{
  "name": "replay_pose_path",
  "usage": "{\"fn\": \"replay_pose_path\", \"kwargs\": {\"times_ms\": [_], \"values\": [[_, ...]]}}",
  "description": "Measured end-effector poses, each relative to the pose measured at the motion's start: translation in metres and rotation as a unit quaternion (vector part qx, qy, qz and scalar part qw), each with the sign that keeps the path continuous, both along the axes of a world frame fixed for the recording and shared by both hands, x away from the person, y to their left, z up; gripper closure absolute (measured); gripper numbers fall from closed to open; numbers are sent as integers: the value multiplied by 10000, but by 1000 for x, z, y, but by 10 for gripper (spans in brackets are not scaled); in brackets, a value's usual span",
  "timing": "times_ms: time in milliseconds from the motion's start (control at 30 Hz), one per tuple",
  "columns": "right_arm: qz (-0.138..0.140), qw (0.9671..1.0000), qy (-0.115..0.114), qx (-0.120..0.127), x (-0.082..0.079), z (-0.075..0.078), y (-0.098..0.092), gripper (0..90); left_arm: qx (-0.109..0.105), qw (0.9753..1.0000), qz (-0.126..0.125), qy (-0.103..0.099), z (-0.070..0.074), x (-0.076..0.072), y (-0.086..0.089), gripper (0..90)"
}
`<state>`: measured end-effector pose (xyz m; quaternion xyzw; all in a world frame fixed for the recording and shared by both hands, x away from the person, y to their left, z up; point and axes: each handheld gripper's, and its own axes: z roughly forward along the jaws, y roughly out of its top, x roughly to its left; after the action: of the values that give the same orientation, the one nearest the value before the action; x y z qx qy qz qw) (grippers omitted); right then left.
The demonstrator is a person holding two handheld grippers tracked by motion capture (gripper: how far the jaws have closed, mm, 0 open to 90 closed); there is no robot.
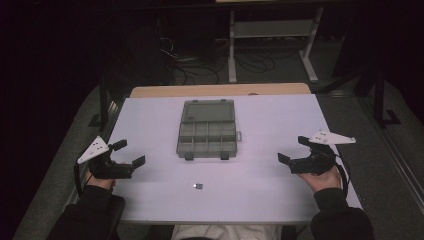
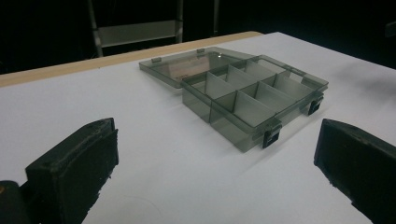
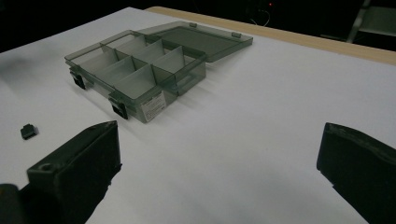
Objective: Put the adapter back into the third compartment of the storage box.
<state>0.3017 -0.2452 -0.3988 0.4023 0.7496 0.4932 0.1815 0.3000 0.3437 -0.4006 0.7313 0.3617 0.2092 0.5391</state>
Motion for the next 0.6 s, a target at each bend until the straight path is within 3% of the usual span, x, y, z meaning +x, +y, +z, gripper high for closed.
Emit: {"fn": "replay_pose_path", "kwargs": {"times_ms": [600], "values": [[41, 10000, -19, -46, -1, 3, 1, 0, 25, 10000, 6, -3, 0, 0, 0, 0]]}}
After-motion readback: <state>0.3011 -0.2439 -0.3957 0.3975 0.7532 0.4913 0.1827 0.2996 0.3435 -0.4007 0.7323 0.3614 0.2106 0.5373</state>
